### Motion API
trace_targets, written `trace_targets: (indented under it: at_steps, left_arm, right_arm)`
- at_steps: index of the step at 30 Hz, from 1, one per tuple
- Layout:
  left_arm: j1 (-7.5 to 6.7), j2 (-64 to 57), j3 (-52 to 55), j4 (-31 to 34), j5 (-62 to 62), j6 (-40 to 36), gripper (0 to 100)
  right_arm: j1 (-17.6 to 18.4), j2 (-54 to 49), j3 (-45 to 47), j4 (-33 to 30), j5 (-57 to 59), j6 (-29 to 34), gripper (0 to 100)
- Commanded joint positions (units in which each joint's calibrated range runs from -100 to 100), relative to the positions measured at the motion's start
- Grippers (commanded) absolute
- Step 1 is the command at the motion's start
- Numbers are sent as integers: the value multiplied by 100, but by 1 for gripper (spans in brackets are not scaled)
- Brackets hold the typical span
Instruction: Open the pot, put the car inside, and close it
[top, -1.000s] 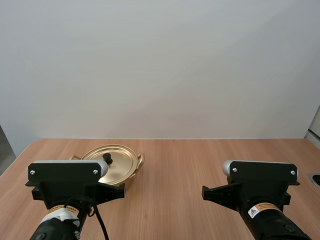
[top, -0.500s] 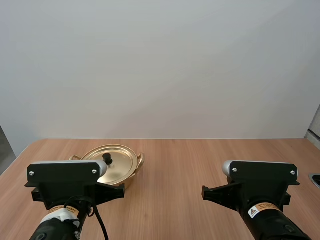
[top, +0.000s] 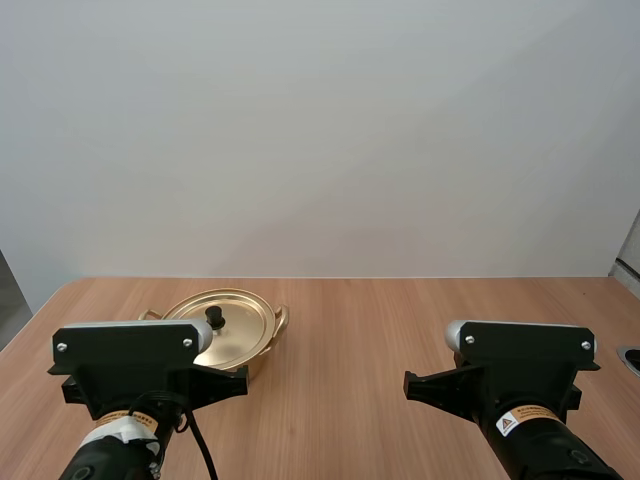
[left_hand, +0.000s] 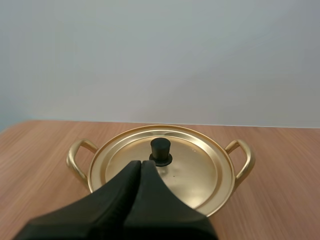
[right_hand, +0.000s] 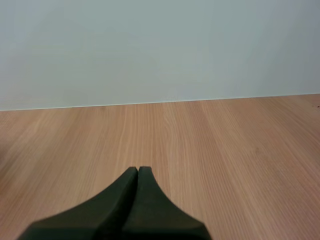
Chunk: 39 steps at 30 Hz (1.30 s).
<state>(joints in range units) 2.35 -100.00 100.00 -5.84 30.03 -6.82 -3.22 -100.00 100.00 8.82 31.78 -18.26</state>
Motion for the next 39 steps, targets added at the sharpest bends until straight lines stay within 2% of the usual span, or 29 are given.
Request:
trace_targets:
  at_steps: [1, 5, 13, 19, 39]
  left_arm:
    - [5, 0, 0, 86, -20, 95, 0]
    - [5, 0, 0, 415, 11, 247, 0]
    - [5, 0, 0, 313, 11, 168, 0]
    - [5, 0, 0, 313, 11, -579, 0]
    - [5, 0, 0, 313, -5, -623, 0]
  right_arm:
    - [1, 0, 0, -4, 13, -1, 0]
    - [1, 0, 0, -4, 13, -1, 0]
    - [1, 0, 0, -4, 13, -1, 0]
    - [1, 0, 0, -4, 13, -1, 0]
    - [1, 0, 0, 12, 13, -1, 0]
